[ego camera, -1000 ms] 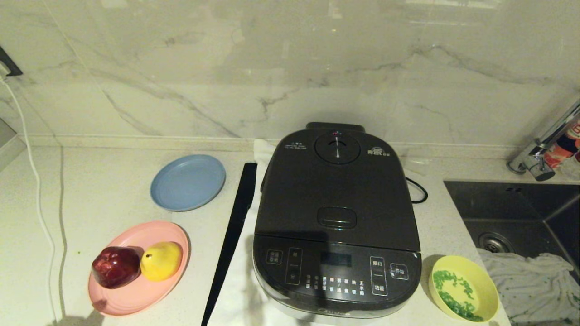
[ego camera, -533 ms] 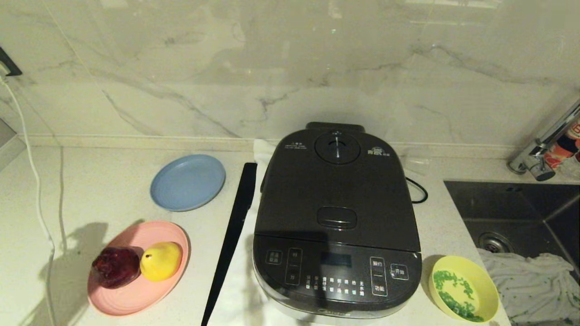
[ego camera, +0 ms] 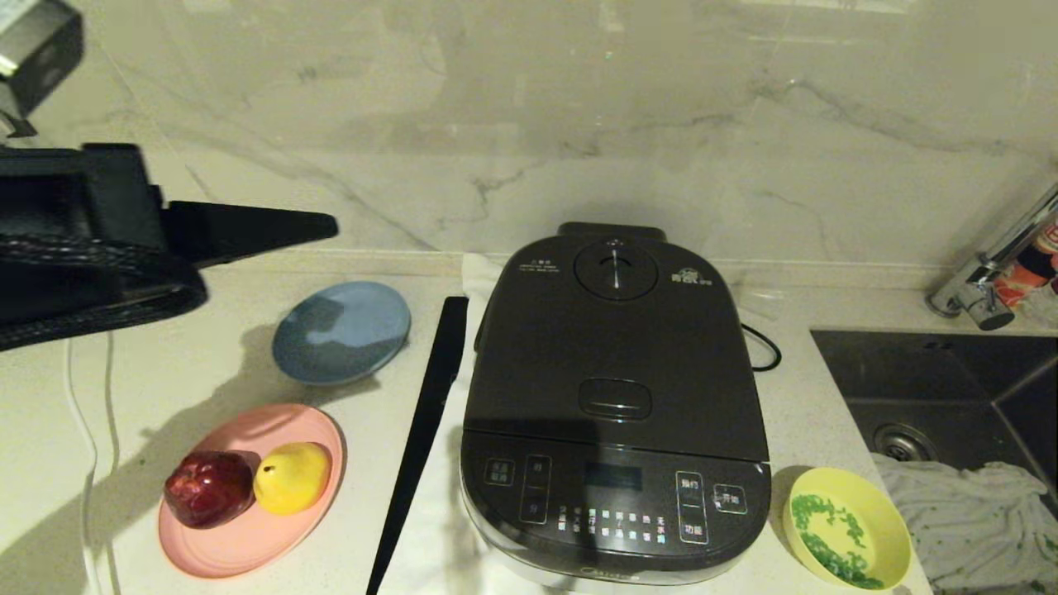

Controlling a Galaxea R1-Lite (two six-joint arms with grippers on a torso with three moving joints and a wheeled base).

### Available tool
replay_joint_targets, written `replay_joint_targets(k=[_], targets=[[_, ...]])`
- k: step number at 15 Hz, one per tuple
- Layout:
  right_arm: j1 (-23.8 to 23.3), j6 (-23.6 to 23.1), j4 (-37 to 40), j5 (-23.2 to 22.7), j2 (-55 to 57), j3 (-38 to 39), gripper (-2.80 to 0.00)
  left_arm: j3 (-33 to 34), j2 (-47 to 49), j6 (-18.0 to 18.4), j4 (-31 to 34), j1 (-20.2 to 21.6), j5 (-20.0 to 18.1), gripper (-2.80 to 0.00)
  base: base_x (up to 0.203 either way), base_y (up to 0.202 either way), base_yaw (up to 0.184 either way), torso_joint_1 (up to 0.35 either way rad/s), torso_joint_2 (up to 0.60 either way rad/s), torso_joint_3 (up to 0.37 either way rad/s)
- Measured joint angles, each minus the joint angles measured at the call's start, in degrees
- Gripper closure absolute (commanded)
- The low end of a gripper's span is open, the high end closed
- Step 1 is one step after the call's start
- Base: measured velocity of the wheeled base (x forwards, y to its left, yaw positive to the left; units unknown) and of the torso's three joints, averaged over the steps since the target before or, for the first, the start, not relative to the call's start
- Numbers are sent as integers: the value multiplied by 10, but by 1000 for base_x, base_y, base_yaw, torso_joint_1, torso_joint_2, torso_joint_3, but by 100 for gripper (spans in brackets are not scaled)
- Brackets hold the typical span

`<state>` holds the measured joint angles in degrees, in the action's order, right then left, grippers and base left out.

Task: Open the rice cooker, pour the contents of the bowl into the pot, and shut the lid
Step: Open the rice cooker

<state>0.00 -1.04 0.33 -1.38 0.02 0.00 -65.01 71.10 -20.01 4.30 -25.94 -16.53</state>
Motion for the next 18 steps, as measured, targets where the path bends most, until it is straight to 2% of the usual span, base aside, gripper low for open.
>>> replay_joint_targets(k=[3,5,10,12,15,18], targets=[[0,0,0,0,0,0,0,-12,59,-7,-44,-84,81,0,0,0,0,0,0,0],[0,0,0,0,0,0,0,3,76,-14,-56,-115,95,0,0,0,0,0,0,0],[0,0,0,0,0,0,0,22,125,-12,-97,-137,134,0,0,0,0,0,0,0],[0,0,0,0,0,0,0,18,159,-10,-136,-162,180,0,0,0,0,0,0,0],[0,0,0,0,0,0,0,16,200,14,-152,-204,235,0,0,0,0,0,0,0],[0,0,0,0,0,0,0,19,227,15,-155,-216,244,0,0,0,0,0,0,0]])
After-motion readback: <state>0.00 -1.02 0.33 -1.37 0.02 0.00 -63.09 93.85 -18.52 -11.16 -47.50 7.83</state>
